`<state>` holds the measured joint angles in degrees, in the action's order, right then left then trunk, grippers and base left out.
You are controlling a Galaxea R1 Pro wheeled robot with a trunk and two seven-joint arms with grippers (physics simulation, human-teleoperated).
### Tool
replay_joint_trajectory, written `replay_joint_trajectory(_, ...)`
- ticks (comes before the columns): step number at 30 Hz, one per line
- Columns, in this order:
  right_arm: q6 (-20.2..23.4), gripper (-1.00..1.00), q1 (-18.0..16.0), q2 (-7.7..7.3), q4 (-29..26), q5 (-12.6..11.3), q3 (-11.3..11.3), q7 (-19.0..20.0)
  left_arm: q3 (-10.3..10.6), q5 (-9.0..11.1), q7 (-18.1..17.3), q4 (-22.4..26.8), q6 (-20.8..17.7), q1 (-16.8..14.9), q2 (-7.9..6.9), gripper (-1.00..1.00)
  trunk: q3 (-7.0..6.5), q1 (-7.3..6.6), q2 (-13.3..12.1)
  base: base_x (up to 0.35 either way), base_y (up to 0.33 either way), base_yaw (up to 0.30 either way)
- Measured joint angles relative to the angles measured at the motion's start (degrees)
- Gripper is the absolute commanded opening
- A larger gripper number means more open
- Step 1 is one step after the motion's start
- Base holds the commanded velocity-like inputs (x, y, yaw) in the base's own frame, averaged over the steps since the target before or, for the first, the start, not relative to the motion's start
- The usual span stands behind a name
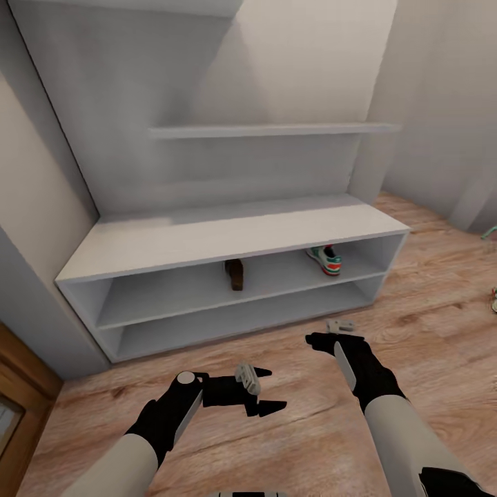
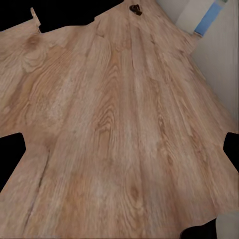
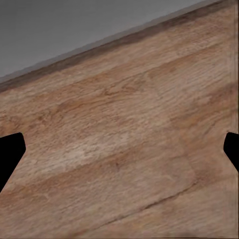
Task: Pick up the two gym shoes and the two sandals from the corridor floor and place them onto the hallstand (shoe rack) in the corridor, making sure they are on the rack and not on the floor. Arrange them so the two gym shoes are next to each other and the two sandals are next to each other.
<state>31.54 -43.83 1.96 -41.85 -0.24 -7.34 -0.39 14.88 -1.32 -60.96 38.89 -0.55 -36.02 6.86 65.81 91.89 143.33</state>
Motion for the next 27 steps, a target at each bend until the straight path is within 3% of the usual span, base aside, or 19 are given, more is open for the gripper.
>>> replay_joint_trajectory(27,0.00,1.00,0.00,-0.59,0.00,0.00,-0.10,0.00,0.00,0.05,0.02,-0.01,0.00,0.01,0.00,1.00,0.00,0.00,0.00,0.000,0.000,-0.300)
